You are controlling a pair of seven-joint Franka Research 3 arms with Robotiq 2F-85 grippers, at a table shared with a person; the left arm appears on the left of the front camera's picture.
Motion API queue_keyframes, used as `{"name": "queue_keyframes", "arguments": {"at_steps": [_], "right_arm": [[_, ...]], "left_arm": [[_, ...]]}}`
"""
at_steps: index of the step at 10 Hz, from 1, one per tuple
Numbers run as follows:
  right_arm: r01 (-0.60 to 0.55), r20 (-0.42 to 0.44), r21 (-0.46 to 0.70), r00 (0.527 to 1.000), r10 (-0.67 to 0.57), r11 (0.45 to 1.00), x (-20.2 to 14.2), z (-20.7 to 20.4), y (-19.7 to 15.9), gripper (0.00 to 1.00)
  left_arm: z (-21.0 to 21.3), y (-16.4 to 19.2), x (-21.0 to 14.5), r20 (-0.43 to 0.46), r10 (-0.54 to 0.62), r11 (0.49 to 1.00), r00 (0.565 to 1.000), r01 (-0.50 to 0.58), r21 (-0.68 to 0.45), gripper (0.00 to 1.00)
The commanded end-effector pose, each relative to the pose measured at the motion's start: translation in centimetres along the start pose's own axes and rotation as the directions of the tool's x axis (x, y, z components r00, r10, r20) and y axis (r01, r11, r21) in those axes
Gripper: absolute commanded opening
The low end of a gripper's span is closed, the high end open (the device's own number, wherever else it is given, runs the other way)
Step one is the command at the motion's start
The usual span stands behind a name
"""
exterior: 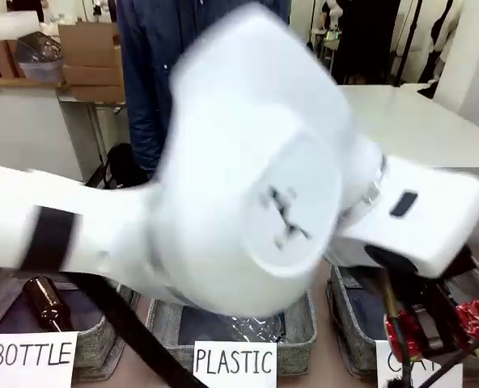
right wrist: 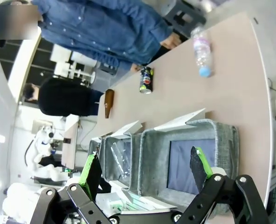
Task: Sort the can waste into the basket.
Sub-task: Pick up the can waste from the table and place it in the right Fabric basket.
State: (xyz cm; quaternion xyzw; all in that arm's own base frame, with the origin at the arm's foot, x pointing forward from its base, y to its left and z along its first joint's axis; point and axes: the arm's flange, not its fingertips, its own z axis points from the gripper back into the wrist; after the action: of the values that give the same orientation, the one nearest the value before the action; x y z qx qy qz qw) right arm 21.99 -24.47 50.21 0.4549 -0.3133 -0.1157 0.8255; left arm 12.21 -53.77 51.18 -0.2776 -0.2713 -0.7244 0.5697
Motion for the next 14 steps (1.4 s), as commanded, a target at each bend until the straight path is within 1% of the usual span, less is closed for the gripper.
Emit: {"name": "queue_keyframes", "arguments": {"at_steps": [1, 2, 3, 4, 5, 6, 7, 8, 9, 10, 12, 13, 14], "right_arm": [[0.017, 0.017, 0.007, 1.0, -0.018, 1.0, 0.1, 0.2, 0.2, 1.0], [0.017, 0.017, 0.007, 1.0, -0.018, 1.0, 0.1, 0.2, 0.2, 1.0], [0.017, 0.017, 0.007, 1.0, -0.018, 1.0, 0.1, 0.2, 0.2, 1.0], [0.017, 0.017, 0.007, 1.0, -0.018, 1.0, 0.1, 0.2, 0.2, 1.0], [0.017, 0.017, 0.007, 1.0, -0.018, 1.0, 0.1, 0.2, 0.2, 1.0], [0.017, 0.017, 0.007, 1.0, -0.018, 1.0, 0.1, 0.2, 0.2, 1.0], [0.017, 0.017, 0.007, 1.0, -0.018, 1.0, 0.1, 0.2, 0.2, 1.0], [0.017, 0.017, 0.007, 1.0, -0.018, 1.0, 0.1, 0.2, 0.2, 1.0], [0.017, 0.017, 0.007, 1.0, -0.018, 1.0, 0.1, 0.2, 0.2, 1.0], [0.017, 0.017, 0.007, 1.0, -0.018, 1.0, 0.1, 0.2, 0.2, 1.0], [0.017, 0.017, 0.007, 1.0, -0.018, 1.0, 0.1, 0.2, 0.2, 1.0], [0.017, 0.017, 0.007, 1.0, -0.018, 1.0, 0.1, 0.2, 0.2, 1.0], [0.017, 0.017, 0.007, 1.0, -0.018, 1.0, 0.1, 0.2, 0.2, 1.0]], "left_arm": [[-2.5, 1.7, -0.3, -0.079, 0.146, 0.989, 0.986, -0.144, 0.036, 0.39], [0.0, 0.0, 0.0, 0.0, 0.0, 1.0, 1.0, 0.0, 0.0, 0.39], [0.0, 0.0, 0.0, 0.0, 0.0, 1.0, 1.0, 0.0, 0.0, 0.39], [-2.6, 1.9, -1.9, -0.025, 0.043, 0.999, 0.999, -0.043, 0.012, 0.39], [-4.2, 4.8, -2.0, 0.019, 0.067, 0.996, 0.998, -0.068, 0.065, 0.39], [-6.6, 7.7, -1.4, 0.054, 0.01, 0.992, 0.999, -0.016, 0.128, 0.39], [-8.6, 9.7, -0.9, 0.101, -0.07, 0.991, 0.992, 0.058, 0.124, 0.39], [-9.7, 10.6, -0.4, 0.129, -0.097, 0.991, 0.987, 0.084, 0.103, 0.39], [-10.1, 11.0, -0.2, 0.121, -0.097, 0.992, 0.988, 0.086, 0.091, 0.39], [-10.1, 11.3, -0.4, 0.115, -0.077, 0.995, 0.99, 0.068, 0.079, 0.39], [-9.7, 12.2, -0.9, 0.107, -0.037, 0.995, 0.994, 0.027, 0.099, 0.39], [-9.5, 12.5, -1.0, 0.103, -0.039, 0.994, 0.994, 0.028, 0.109, 0.89], [-9.4, 12.9, -1.1, 0.096, -0.036, 0.993, 0.995, 0.024, 0.12, 0.98]]}}
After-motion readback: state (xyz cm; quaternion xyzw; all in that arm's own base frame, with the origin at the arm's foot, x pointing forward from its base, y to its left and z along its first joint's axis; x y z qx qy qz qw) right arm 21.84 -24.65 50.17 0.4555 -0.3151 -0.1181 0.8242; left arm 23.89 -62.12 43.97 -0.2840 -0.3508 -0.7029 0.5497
